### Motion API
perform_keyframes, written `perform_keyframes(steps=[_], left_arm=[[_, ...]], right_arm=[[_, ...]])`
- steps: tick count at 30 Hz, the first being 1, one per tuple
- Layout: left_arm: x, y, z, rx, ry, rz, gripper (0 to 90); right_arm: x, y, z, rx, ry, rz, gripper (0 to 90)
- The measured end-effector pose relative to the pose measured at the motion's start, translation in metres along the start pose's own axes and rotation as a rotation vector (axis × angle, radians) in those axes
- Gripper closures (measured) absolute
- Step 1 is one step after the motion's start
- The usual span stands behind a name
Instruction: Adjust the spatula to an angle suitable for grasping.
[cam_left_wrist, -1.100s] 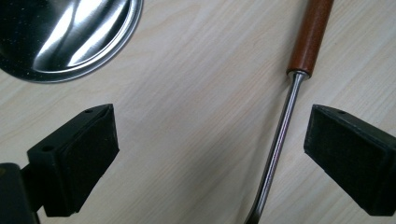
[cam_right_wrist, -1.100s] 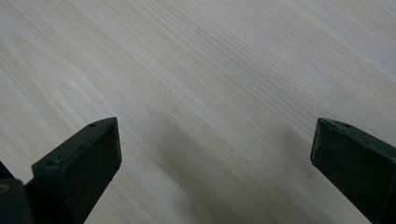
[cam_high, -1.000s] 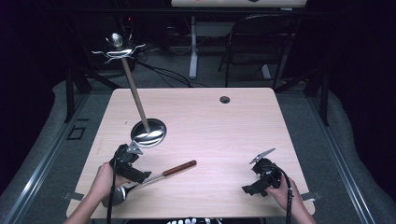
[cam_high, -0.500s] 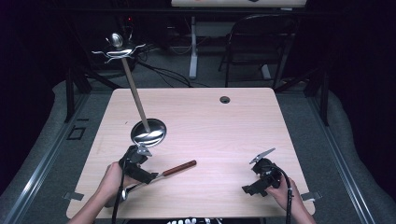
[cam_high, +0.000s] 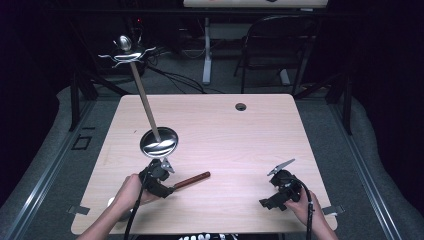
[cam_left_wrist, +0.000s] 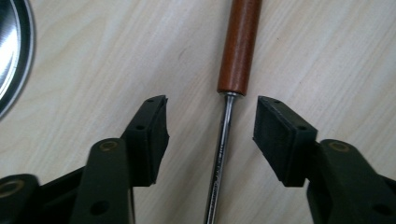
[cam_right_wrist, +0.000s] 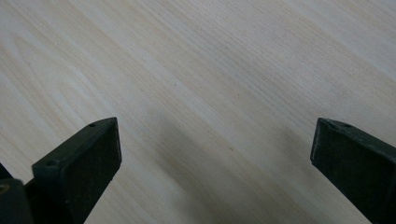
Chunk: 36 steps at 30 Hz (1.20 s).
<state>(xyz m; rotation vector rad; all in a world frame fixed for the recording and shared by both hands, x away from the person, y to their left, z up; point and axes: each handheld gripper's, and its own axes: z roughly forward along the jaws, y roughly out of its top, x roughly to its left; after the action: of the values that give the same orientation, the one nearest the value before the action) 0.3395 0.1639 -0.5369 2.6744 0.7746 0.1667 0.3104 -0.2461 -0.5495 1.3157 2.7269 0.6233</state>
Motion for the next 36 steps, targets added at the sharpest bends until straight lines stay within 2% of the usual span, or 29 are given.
perform_keyframes(steps=[2,6,8,14,15,19,22,29,36], left_arm=[[-0.0005,0.0,0.003,0.028,-0.026,0.016,56.3],[-0.0019,-0.0001,0.0066,0.055,-0.024,0.032,63.5],[-0.0023,-0.0006,0.008,0.062,-0.01,0.037,68.3],[-0.0038,-0.0017,0.0098,0.078,-0.015,0.065,81.1],[-0.0041,-0.0015,0.01,0.083,-0.011,0.075,81.8],[-0.0053,-0.0016,0.0105,0.083,-0.006,0.094,82.8],[-0.0057,-0.0018,0.0106,0.082,-0.003,0.095,82.9],[-0.0024,-0.0034,0.0111,0.077,-0.015,0.075,80.6],[-0.0037,-0.0038,0.011,0.075,-0.001,0.102,83.8]], right_arm=[[0.0009,0.0004,0.0001,-0.001,0.001,0.0,1.6],[0.0018,0.0005,0.0019,-0.006,0.005,0.01,1.6],[0.0019,0.0002,0.0025,-0.012,0.007,0.014,1.6],[0.0024,0.0003,0.0026,-0.007,0.009,0.014,1.6],[0.0031,-0.0001,0.0035,-0.015,0.0,0.021,1.6],[0.001,0.0009,0.0031,0.01,0.006,0.006,1.6],[0.0021,0.0004,0.0034,-0.003,0.006,0.017,1.6],[0.0024,0.0009,0.0014,0.011,0.002,-0.002,1.6],[0.0021,0.001,0.0016,0.015,0.002,-0.004,1.6]])
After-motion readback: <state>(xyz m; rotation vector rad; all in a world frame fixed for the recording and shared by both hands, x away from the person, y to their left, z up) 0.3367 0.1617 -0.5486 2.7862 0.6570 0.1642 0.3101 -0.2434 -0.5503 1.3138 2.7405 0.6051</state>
